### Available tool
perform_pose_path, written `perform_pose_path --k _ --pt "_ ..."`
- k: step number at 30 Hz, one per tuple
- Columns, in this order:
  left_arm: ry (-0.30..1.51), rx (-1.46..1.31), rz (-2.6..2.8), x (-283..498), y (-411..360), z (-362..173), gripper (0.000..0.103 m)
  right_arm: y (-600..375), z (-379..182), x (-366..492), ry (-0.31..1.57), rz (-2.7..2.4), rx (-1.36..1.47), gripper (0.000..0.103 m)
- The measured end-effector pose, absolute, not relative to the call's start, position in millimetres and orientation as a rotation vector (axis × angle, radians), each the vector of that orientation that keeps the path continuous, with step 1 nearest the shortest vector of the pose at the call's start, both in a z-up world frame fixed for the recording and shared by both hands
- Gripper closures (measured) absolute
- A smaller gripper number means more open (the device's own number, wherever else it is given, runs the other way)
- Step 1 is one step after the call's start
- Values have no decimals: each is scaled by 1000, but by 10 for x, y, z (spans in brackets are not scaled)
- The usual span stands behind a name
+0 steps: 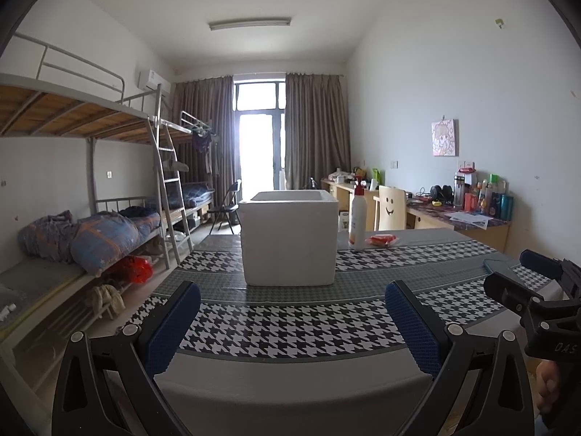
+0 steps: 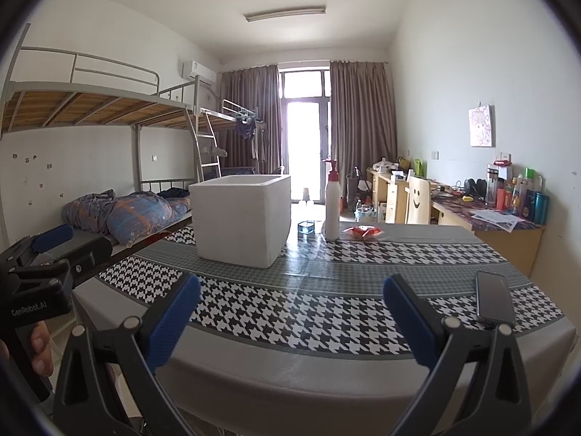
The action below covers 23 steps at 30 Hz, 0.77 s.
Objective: Organize soft objects
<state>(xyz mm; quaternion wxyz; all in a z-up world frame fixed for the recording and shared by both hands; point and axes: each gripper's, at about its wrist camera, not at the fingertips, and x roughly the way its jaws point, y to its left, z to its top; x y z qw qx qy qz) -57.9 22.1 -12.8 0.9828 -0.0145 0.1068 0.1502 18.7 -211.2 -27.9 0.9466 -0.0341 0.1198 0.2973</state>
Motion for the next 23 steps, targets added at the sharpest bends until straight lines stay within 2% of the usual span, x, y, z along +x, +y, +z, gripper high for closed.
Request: perform_pose_path --k 23 --pt "229 -30 294 -581 258 -112 1 -2114 -300 182 250 607 -67 1"
